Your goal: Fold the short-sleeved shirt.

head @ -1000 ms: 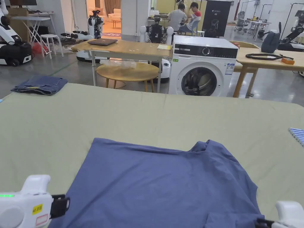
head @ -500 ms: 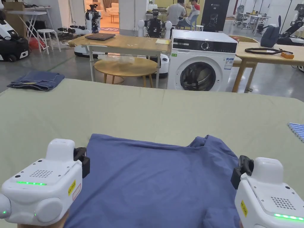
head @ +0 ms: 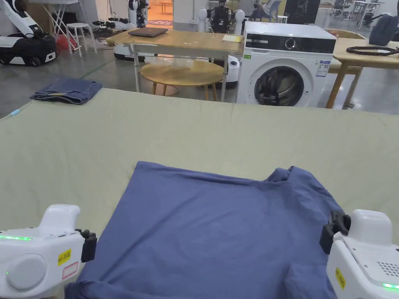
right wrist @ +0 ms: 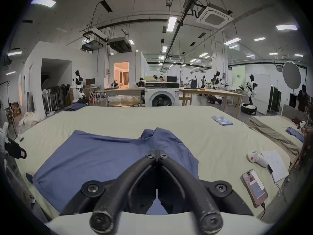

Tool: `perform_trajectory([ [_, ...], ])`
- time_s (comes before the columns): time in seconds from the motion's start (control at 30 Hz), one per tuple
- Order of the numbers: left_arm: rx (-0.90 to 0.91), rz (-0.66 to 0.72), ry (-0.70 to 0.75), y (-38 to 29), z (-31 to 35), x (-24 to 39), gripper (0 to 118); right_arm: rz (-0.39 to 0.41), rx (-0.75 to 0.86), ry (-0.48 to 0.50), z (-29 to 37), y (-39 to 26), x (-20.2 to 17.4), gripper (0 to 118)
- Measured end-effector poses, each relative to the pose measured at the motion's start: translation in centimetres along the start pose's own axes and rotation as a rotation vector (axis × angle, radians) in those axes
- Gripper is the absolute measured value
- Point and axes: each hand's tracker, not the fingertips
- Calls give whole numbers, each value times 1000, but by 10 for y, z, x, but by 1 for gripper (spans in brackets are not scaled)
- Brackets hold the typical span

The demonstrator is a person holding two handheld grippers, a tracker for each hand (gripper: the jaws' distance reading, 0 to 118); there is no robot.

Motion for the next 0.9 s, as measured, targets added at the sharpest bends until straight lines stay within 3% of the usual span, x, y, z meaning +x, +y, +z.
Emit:
perform_trajectory([
  [0.03,-50,18,4,-4,-7,-9,10,-1,-10,3,-1,-2,1,0],
  [0.1,-112,68,28,-12,-18,-22,43,-4,-30,-4,-2,-6,2,0],
  [0.2,-185,133,33,-24,-39,-40,57,-3,-58,-5,-5,-11,4,0],
  [0.4,-297,125,42,-49,-66,-37,60,14,-108,-11,-5,-21,8,0],
  [0.5,-275,93,68,-46,-68,-33,58,20,-129,-12,-5,-26,14,0],
  [0.53,-275,84,80,-47,-64,-26,52,25,-139,-13,-5,-28,16,0],
  [0.6,-271,40,89,-47,-63,-21,28,35,-166,-23,-4,-30,23,0],
  [0.63,-265,35,87,-45,-63,-20,4,37,-183,-30,-2,-31,26,0],
  [0.7,-258,72,17,-44,-61,-18,1,30,-218,-44,1,-32,38,0],
  [0.77,-263,34,48,-44,-63,-17,0,23,-288,-65,5,-33,51,0],
  [0.8,-264,14,49,-45,-58,-13,0,31,-335,-75,7,-34,58,5],
  [0.9,-258,11,45,-46,-53,-13,0,42,-453,-86,8,-44,83,49],
])
